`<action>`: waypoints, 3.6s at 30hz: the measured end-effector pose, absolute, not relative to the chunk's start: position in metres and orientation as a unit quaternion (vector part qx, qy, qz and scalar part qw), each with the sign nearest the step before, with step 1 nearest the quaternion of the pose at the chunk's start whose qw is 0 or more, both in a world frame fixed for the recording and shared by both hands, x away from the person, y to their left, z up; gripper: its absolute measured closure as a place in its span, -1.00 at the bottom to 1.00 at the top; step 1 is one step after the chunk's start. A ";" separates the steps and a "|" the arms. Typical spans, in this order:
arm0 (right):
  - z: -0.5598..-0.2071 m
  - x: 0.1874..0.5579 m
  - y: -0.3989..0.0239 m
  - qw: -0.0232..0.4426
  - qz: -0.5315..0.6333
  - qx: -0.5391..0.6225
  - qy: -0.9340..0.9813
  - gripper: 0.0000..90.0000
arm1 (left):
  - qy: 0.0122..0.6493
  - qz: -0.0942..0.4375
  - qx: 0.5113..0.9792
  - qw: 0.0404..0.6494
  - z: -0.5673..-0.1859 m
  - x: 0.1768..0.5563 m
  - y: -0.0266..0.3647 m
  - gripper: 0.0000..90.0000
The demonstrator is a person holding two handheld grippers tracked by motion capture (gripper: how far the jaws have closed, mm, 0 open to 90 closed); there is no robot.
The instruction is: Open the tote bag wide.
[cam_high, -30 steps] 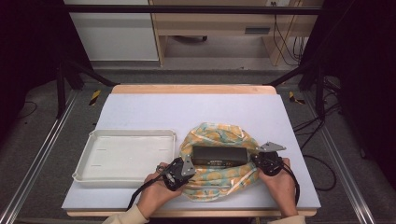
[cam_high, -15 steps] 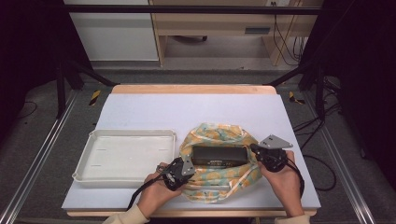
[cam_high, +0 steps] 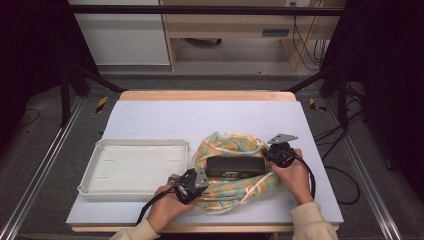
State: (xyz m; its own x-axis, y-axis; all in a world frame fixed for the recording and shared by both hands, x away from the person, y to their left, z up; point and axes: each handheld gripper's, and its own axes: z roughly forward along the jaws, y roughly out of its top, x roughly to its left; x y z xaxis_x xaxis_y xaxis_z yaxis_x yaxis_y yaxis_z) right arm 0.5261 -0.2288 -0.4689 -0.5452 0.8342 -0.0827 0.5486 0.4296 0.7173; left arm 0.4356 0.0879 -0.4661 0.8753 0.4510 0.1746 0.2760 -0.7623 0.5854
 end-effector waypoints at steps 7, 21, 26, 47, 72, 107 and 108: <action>-0.458 0.515 -0.234 0.230 0.355 0.434 0.796 1.00 | 0.193 0.156 0.927 0.283 -0.467 0.435 0.087 1.00; -0.456 0.421 -0.207 0.230 0.365 0.370 0.823 1.00 | 0.196 0.151 0.928 0.280 -0.466 0.435 0.087 1.00; -0.470 0.421 -0.205 0.211 0.327 0.373 0.842 1.00 | 0.195 0.148 0.927 0.284 -0.464 0.436 0.087 1.00; -0.436 0.407 -0.212 0.226 0.390 0.363 0.816 1.00 | 0.211 0.143 0.899 0.356 -0.437 0.433 0.101 1.00; -0.402 0.450 -0.217 0.215 0.318 0.343 0.857 0.79 | 0.267 0.149 0.869 0.391 -0.421 0.449 0.143 0.89; -0.385 0.495 -0.199 0.194 0.241 0.271 0.911 -0.32 | 0.356 0.232 0.822 0.380 -0.427 0.457 0.211 -0.51; -0.384 0.496 -0.198 0.189 0.240 0.272 0.913 -0.33 | 0.356 0.232 0.822 0.380 -0.427 0.457 0.211 -0.53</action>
State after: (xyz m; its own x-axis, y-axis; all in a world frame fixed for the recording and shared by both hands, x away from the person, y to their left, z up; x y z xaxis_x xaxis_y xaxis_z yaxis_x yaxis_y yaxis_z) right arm 0.4960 -0.1985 -0.3844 -0.7809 0.5866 -0.2148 0.4053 0.7374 0.5404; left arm 0.4573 0.2114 -0.4273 0.6390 0.7611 0.1113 0.4088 -0.4586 0.7890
